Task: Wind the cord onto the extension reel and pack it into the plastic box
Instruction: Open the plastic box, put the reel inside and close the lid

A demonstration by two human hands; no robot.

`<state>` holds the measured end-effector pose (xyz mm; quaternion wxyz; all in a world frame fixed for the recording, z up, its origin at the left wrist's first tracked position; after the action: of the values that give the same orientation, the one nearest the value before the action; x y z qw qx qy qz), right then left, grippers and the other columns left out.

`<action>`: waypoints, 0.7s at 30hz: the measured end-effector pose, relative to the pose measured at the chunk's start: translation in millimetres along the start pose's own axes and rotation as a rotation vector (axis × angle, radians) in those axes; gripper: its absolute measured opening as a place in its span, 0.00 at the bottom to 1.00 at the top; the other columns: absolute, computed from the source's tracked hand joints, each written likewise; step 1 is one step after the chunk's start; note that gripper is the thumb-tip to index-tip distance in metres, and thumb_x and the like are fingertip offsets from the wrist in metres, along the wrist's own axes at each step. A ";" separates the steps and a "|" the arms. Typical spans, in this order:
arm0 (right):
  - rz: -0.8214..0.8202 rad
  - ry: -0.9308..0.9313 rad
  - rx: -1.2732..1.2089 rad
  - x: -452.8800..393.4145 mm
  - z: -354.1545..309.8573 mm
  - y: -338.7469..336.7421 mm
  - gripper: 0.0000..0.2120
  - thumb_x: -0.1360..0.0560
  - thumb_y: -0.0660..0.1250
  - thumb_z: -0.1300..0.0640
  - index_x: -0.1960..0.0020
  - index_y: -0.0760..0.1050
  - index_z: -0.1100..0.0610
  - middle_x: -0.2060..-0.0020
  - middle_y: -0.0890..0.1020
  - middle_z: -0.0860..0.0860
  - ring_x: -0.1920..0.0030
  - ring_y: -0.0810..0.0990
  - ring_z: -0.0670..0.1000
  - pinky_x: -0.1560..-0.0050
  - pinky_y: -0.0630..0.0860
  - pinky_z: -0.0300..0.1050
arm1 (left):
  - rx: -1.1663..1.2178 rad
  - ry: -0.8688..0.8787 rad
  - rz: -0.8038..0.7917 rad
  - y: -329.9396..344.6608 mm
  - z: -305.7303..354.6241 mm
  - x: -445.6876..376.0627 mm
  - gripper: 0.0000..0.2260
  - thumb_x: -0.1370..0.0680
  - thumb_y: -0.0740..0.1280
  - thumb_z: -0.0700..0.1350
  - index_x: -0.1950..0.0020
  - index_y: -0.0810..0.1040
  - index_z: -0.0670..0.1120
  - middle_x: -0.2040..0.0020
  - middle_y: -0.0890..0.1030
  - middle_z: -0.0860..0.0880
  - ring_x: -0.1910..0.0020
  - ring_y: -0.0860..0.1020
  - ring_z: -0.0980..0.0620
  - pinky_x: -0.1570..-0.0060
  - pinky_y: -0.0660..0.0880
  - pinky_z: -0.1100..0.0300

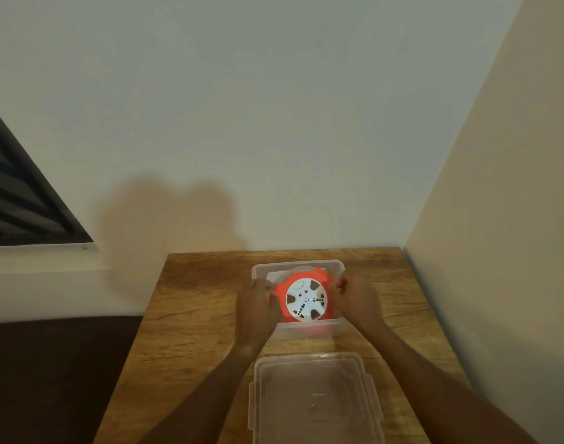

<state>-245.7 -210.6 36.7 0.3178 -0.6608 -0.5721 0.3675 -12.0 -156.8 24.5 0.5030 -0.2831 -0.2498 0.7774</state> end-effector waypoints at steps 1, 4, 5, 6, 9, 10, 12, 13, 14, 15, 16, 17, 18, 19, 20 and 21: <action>0.036 0.088 -0.121 9.4 20.3 -6.8 0.08 0.23 0.68 0.55 0.61 0.77 0.54 0.68 0.79 0.48 0.66 0.80 0.48 0.68 0.71 0.38 | 0.032 -0.044 0.109 -15.0 -13.9 7.3 0.05 0.22 0.73 0.40 0.47 0.81 0.45 0.48 0.81 0.50 0.51 0.78 0.51 0.53 0.77 0.59; -0.080 0.364 -0.309 53.1 86.0 -4.5 0.10 0.22 0.68 0.58 0.62 0.77 0.58 0.67 0.80 0.52 0.62 0.81 0.54 0.64 0.74 0.41 | 0.140 -0.333 0.215 -32.7 -76.7 39.4 0.10 0.22 0.71 0.36 0.57 0.73 0.47 0.59 0.76 0.48 0.61 0.75 0.50 0.62 0.76 0.57; -0.247 0.398 -0.275 70.9 98.2 5.9 0.11 0.21 0.67 0.57 0.62 0.78 0.58 0.67 0.81 0.52 0.64 0.80 0.52 0.64 0.75 0.41 | 0.147 -0.425 0.157 -28.7 -98.5 51.1 0.10 0.20 0.70 0.37 0.56 0.73 0.47 0.60 0.76 0.47 0.62 0.75 0.50 0.62 0.76 0.55; -0.422 0.410 -0.208 88.0 106.3 17.5 0.13 0.21 0.66 0.56 0.62 0.78 0.58 0.69 0.80 0.51 0.67 0.79 0.50 0.65 0.75 0.41 | 0.137 -0.504 0.043 -20.4 -117.8 61.3 0.08 0.19 0.69 0.39 0.56 0.73 0.45 0.60 0.77 0.46 0.63 0.75 0.49 0.61 0.77 0.53; -0.634 0.448 -0.123 114.0 112.3 26.9 0.11 0.22 0.68 0.53 0.59 0.79 0.58 0.66 0.83 0.51 0.69 0.79 0.47 0.67 0.76 0.39 | 0.099 -0.652 -0.354 -0.2 -146.0 85.0 0.12 0.17 0.67 0.44 0.58 0.79 0.41 0.63 0.81 0.43 0.67 0.79 0.47 0.66 0.77 0.55; -0.647 0.439 -0.115 115.0 108.9 27.8 0.08 0.23 0.70 0.54 0.56 0.79 0.58 0.62 0.84 0.52 0.67 0.80 0.48 0.66 0.78 0.39 | 0.108 -0.663 -0.448 4.1 -144.6 87.1 0.11 0.18 0.68 0.42 0.58 0.82 0.40 0.64 0.83 0.42 0.69 0.81 0.47 0.68 0.78 0.57; -0.700 0.339 -0.062 114.9 90.2 30.7 0.03 0.23 0.70 0.56 0.55 0.78 0.55 0.58 0.83 0.51 0.61 0.82 0.48 0.61 0.80 0.40 | 0.126 -0.669 -0.592 11.5 -133.4 87.2 0.05 0.20 0.72 0.38 0.55 0.85 0.39 0.60 0.87 0.42 0.66 0.87 0.47 0.67 0.82 0.57; -0.713 0.294 -0.014 114.4 81.6 31.5 0.03 0.23 0.70 0.57 0.55 0.77 0.54 0.57 0.82 0.50 0.58 0.82 0.49 0.58 0.80 0.40 | 0.110 -0.662 -0.637 13.1 -126.9 86.8 0.03 0.22 0.73 0.37 0.53 0.86 0.38 0.57 0.88 0.41 0.62 0.88 0.46 0.65 0.84 0.55; -0.711 0.254 0.031 113.4 75.0 32.1 0.02 0.23 0.70 0.57 0.53 0.78 0.54 0.55 0.82 0.51 0.55 0.82 0.50 0.55 0.80 0.41 | 0.078 -0.650 -0.659 13.1 -122.6 84.6 0.03 0.23 0.74 0.36 0.51 0.86 0.37 0.54 0.88 0.39 0.59 0.88 0.46 0.62 0.86 0.54; -0.694 0.228 0.071 111.9 70.3 29.1 0.04 0.23 0.70 0.57 0.49 0.79 0.57 0.52 0.82 0.52 0.52 0.82 0.51 0.52 0.81 0.43 | 0.043 -0.635 -0.662 11.1 -120.2 81.4 0.04 0.23 0.74 0.36 0.50 0.86 0.36 0.52 0.88 0.37 0.57 0.88 0.45 0.59 0.87 0.53; -0.688 0.220 0.088 108.7 68.8 26.3 0.08 0.24 0.71 0.58 0.46 0.79 0.59 0.49 0.83 0.53 0.51 0.82 0.51 0.49 0.81 0.44 | 0.023 -0.620 -0.653 7.2 -119.1 75.8 0.06 0.24 0.74 0.36 0.49 0.85 0.34 0.50 0.88 0.36 0.56 0.87 0.45 0.56 0.86 0.51; -0.698 0.222 0.078 105.0 66.4 21.2 0.09 0.25 0.72 0.60 0.46 0.80 0.61 0.50 0.84 0.54 0.53 0.83 0.51 0.49 0.82 0.44 | 0.024 -0.617 -0.650 0.2 -118.3 70.2 0.07 0.24 0.74 0.36 0.48 0.85 0.34 0.50 0.87 0.36 0.55 0.87 0.44 0.53 0.86 0.50; -0.718 0.221 0.040 100.9 63.3 15.1 0.07 0.26 0.73 0.62 0.49 0.82 0.62 0.53 0.85 0.54 0.56 0.85 0.50 0.51 0.83 0.45 | 0.054 -0.627 -0.657 -7.5 -117.9 64.6 0.07 0.24 0.73 0.36 0.48 0.85 0.34 0.49 0.88 0.37 0.53 0.87 0.43 0.51 0.85 0.50; -0.739 0.216 -0.005 95.8 59.0 6.4 0.05 0.28 0.73 0.63 0.52 0.83 0.61 0.57 0.86 0.54 0.59 0.86 0.50 0.54 0.84 0.45 | 0.122 -0.652 -0.678 -15.3 -117.6 59.8 0.07 0.24 0.73 0.35 0.47 0.85 0.35 0.50 0.88 0.38 0.51 0.87 0.43 0.51 0.85 0.49; -0.756 0.205 -0.048 89.9 54.4 -3.5 0.03 0.28 0.74 0.65 0.55 0.83 0.60 0.59 0.86 0.53 0.61 0.87 0.49 0.57 0.84 0.44 | 0.220 -0.673 -0.707 -22.9 -115.6 55.7 0.08 0.25 0.74 0.35 0.46 0.85 0.36 0.50 0.88 0.39 0.49 0.87 0.43 0.51 0.86 0.49; -0.761 0.183 -0.075 83.4 47.4 -14.7 0.05 0.29 0.74 0.66 0.56 0.83 0.58 0.60 0.86 0.53 0.62 0.87 0.49 0.59 0.84 0.43 | 0.326 -0.670 -0.728 -33.0 -110.9 51.2 0.10 0.25 0.74 0.36 0.45 0.84 0.37 0.49 0.89 0.40 0.47 0.87 0.42 0.51 0.86 0.49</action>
<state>-287.4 -125.9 13.9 0.4568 -0.4429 -0.7584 0.1418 68.8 -85.9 -42.2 0.6708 0.1684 -0.3553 0.6288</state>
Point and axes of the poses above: each hand's wrist, its own x-axis away from the middle knuckle, its own y-axis out of the palm, z = x × y, the point moved 8 cm from there along -x, towards the middle knuckle
